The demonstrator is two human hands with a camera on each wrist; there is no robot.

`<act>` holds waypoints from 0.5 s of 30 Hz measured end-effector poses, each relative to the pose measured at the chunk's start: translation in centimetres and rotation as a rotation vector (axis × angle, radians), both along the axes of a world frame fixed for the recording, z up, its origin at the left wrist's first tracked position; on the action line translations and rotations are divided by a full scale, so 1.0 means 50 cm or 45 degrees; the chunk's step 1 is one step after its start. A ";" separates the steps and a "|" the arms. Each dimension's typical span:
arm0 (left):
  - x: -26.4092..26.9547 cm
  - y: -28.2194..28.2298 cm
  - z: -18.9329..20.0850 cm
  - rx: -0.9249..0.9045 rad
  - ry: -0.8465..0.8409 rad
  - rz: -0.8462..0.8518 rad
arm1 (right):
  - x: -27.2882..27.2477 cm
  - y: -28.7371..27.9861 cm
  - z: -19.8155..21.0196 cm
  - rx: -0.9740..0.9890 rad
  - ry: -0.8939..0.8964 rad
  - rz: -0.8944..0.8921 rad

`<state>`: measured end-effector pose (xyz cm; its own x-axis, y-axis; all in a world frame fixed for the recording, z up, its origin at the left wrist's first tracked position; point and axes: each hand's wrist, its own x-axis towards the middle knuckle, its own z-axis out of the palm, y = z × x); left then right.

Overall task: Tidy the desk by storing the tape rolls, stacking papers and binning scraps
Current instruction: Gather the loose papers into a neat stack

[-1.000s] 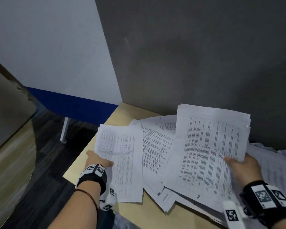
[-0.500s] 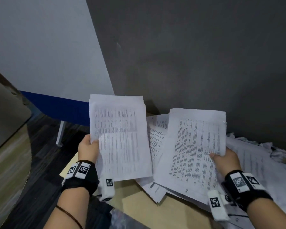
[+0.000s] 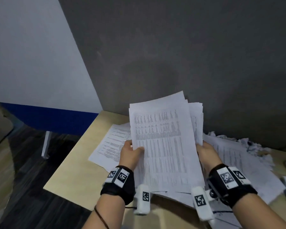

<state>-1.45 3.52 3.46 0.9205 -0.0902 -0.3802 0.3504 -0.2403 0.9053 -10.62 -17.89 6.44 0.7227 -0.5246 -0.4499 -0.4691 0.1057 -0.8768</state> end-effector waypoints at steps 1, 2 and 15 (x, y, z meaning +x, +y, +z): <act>-0.005 -0.011 0.001 -0.028 0.000 -0.016 | -0.004 -0.003 0.007 0.038 -0.027 -0.013; -0.010 -0.023 0.005 -0.048 -0.013 -0.044 | -0.007 -0.007 0.007 0.078 -0.056 -0.020; -0.041 -0.154 0.116 -0.426 -0.329 -0.015 | -0.054 -0.046 0.091 -0.284 -0.511 -0.237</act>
<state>-3.50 -4.16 9.25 0.9798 -0.1809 -0.0851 0.1007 0.0788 0.9918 -13.33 -20.18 10.99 0.7008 -0.7131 -0.0174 -0.0808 -0.0551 -0.9952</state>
